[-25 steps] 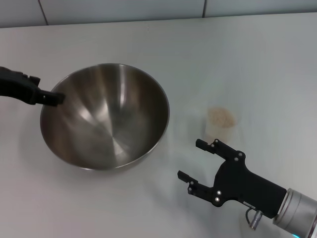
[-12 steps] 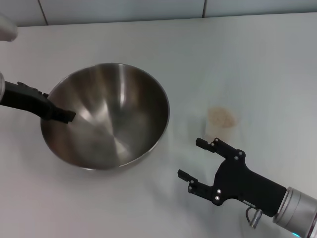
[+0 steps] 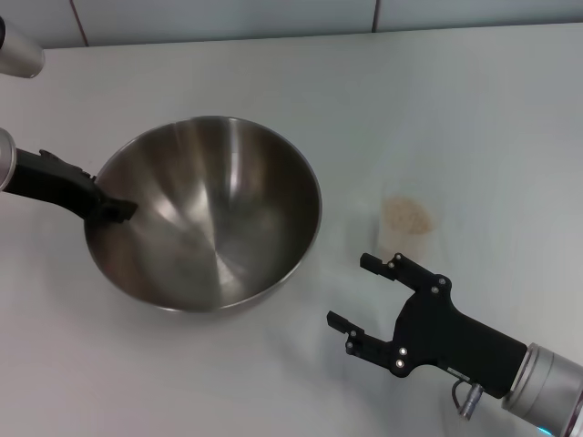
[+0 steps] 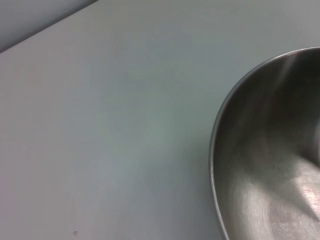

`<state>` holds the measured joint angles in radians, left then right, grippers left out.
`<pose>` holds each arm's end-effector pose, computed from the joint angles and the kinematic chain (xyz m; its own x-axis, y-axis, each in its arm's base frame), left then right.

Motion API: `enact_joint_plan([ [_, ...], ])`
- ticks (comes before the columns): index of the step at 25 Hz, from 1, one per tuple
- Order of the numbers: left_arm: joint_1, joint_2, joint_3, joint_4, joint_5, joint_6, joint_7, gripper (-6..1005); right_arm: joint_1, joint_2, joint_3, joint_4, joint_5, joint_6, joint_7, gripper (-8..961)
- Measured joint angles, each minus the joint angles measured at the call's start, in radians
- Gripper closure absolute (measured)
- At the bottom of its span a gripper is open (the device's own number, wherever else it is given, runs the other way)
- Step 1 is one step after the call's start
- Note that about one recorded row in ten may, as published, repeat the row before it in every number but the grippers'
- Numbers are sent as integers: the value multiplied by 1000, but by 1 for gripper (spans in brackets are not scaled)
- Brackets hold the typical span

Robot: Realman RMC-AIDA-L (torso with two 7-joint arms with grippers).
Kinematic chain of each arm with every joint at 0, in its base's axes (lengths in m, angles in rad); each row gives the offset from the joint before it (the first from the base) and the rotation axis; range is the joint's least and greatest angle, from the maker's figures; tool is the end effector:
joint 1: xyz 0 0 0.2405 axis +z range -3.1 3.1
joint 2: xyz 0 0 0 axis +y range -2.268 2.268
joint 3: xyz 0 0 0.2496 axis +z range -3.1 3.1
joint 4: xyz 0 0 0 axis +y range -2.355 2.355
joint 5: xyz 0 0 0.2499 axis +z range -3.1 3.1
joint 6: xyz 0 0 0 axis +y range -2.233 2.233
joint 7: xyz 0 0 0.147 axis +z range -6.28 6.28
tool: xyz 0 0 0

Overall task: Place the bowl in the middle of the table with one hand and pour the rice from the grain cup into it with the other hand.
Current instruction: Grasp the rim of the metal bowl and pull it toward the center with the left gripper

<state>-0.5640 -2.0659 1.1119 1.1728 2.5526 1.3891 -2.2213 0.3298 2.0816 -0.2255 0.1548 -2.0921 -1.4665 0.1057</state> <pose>-0.2370 0.4129 0.0362 0.7801 0.6231 -0.0557 0.5303 -0.7059 -0.4696 0.3172 0.2125 -0.1248 0.7884 0.0779 -0.6102 -0.3108 -0.8056 -0.5044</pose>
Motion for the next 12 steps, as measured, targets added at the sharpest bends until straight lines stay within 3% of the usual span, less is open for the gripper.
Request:
enact_joint_plan([
  [2,-2,0,-1,0,0,1,0,405,0,0,0,0,0,0,0,191],
  [12,-28,4,-9,-11,-3,36,2,769,0,0,0,0,0,0,0,191],
])
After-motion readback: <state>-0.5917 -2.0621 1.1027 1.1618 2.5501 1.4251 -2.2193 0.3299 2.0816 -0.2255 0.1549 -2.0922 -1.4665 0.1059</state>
